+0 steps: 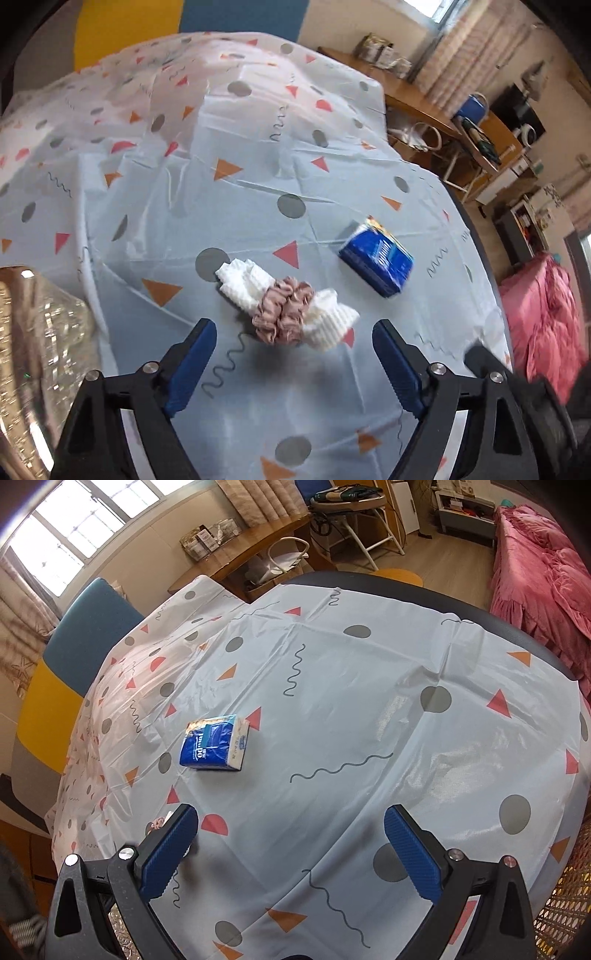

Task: Organize soft objects
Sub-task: 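Grasp the pink scrunchie with white knit cloth using the left gripper, then grasp the blue Tempo tissue pack with the right gripper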

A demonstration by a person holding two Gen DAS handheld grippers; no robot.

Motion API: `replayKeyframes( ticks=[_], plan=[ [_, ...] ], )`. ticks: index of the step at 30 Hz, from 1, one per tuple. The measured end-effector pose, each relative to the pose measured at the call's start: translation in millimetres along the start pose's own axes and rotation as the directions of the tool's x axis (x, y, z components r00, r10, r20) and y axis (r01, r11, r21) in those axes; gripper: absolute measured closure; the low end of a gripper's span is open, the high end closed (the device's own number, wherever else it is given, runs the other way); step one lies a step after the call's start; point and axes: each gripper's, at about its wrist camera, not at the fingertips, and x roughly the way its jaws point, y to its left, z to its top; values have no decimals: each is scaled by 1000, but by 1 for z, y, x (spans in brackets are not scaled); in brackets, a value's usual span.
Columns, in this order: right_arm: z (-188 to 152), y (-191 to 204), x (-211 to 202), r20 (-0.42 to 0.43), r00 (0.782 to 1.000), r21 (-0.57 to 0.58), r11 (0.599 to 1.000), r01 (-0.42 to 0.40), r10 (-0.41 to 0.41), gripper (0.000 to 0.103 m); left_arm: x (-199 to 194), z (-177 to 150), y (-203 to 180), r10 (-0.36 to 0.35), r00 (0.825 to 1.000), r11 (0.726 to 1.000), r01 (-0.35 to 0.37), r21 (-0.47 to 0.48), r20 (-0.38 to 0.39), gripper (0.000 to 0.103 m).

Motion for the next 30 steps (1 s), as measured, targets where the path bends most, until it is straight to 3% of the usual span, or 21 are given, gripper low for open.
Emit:
replayKeyframes(
  ticks=[3,6,8,9,10,12,16,20,23,27,30],
  plan=[
    [-1,3,1,-10,1000,-5,1000,-18,18,0,22,8,1,17,1000,999,-18,-38,-19,12],
    [-2,6,4,-22,999,-11,1000,-24,24,0,47,12,-3,34,998,999,-35,-14,-60,13],
    [-3,7,5,-28,999,-15,1000,-25,25,0,60,9,-5,47,994,998,-44,32,-99,29],
    [-3,8,6,-31,999,-21,999,-26,26,0,60,6,-6,75,993,996,-69,63,-87,48],
    [-4,9,6,-32,999,-28,999,-30,29,0,56,2,-8,94,994,991,-88,103,-50,55],
    [-5,10,6,-30,999,-34,999,-34,33,1,53,-6,-5,58,997,990,-51,133,-47,60],
    [-4,10,0,-6,1000,-40,999,-29,28,8,33,-43,5,33,999,986,-26,167,-38,61],
    [-4,7,1,-31,998,-24,999,-48,47,8,18,-92,0,79,996,946,-89,310,47,59],
    [-4,10,2,-48,997,-44,997,-64,61,8,16,-97,4,75,996,940,-87,330,49,59],
    [-11,32,5,-102,992,-167,982,-93,77,8,18,-88,11,53,998,946,-57,319,20,59],
    [-10,59,8,-142,988,-356,928,-110,63,8,15,-91,14,25,999,947,-34,320,31,59]
  ],
)
